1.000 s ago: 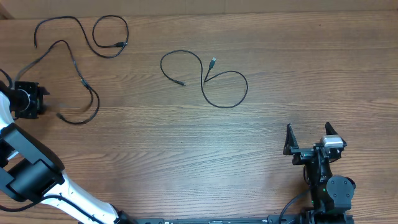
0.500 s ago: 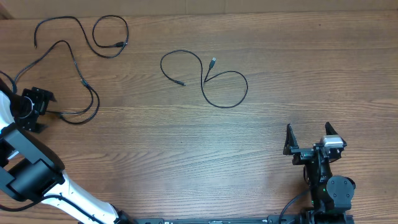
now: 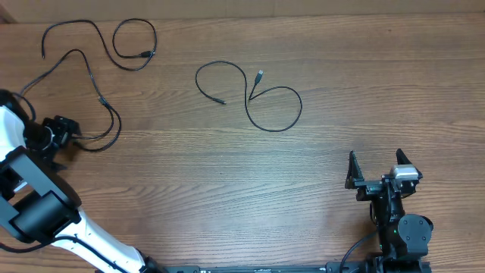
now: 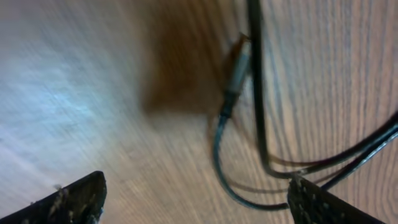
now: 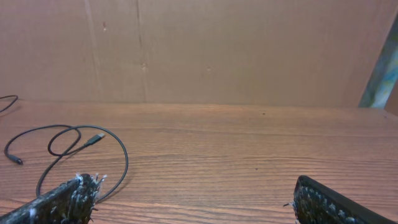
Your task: Untangle cables
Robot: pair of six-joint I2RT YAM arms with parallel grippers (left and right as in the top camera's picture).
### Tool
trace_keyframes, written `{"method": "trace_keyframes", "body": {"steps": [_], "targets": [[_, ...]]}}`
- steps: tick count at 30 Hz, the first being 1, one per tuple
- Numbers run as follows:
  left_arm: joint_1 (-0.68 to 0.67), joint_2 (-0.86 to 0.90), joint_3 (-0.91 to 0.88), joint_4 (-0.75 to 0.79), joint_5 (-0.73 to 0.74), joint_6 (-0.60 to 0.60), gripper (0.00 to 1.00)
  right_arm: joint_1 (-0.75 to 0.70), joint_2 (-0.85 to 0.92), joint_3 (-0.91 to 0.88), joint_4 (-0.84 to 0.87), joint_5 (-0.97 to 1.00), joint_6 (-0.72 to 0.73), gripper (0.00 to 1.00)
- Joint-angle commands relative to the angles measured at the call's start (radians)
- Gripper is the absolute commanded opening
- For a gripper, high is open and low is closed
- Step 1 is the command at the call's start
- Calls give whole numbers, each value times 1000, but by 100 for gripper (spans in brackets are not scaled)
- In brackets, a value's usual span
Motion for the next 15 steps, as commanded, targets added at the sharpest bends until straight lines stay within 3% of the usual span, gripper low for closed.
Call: {"method": "trace_keyframes", "body": {"steps": [1, 8, 15], "targets": [[-44, 11, -56, 43, 79, -6, 95, 5, -7, -10, 6, 2, 3, 100], [-108, 11, -132, 81, 16, -103, 91, 5, -7, -10, 5, 2, 3, 100], [-150, 11, -182, 138, 11, -188, 71, 5, -7, -10, 5, 2, 3, 100]]}}
